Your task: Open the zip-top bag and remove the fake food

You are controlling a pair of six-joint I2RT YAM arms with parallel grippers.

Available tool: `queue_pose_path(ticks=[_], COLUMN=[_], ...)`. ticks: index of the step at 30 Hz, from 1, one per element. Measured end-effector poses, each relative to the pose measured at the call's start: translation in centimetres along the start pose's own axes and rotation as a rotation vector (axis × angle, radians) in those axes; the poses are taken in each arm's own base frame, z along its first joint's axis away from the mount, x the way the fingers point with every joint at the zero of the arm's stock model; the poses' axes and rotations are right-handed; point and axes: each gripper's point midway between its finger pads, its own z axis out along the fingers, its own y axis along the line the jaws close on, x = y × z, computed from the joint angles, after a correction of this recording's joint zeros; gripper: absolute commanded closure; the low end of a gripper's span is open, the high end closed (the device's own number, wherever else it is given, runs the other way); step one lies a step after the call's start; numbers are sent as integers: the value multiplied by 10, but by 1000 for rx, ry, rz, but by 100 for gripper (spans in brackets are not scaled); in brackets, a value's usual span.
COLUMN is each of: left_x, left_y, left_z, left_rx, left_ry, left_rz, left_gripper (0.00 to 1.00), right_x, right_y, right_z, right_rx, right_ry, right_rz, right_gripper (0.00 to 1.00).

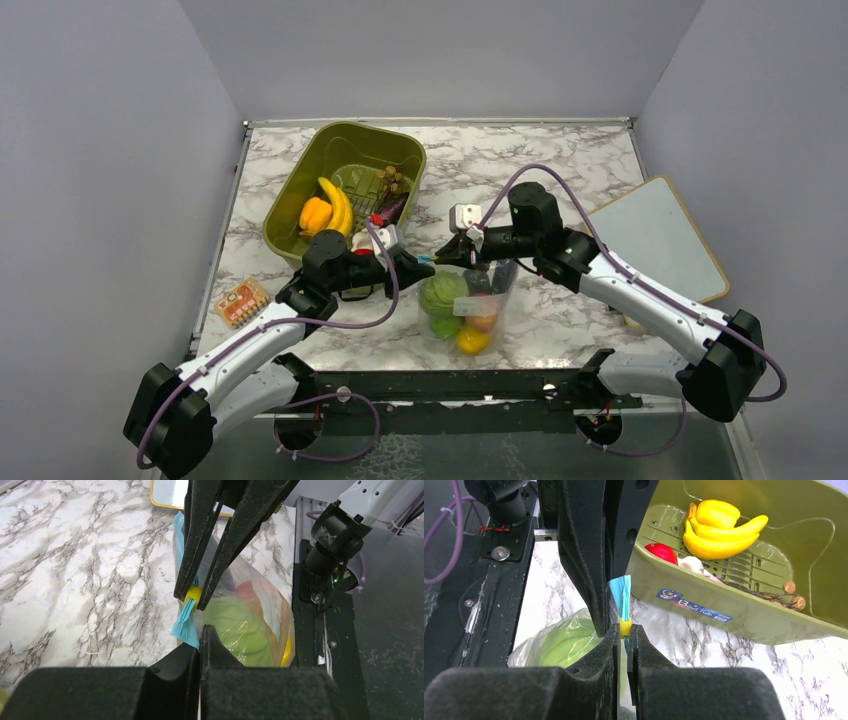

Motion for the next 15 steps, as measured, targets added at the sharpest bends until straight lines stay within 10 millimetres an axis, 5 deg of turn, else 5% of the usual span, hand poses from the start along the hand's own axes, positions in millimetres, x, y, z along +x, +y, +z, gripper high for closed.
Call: queue_pose_path(ticks=[4,9,15], left_x=[0,-2,-25], left_y=[1,0,-1], left_z=[0,-1,1], left_rx=[-3,-3,7], left_ry=[1,-2,-35], left_rz=[8,11,30], left_gripper=[97,76,65], right_x=[3,5,7], right_y=[0,1,-1], right_z=[-3,-6,-10], right_rx=[7,5,8], right_ry=[15,24,31], right_rz=[6,10,22], right_gripper=[99,99,99])
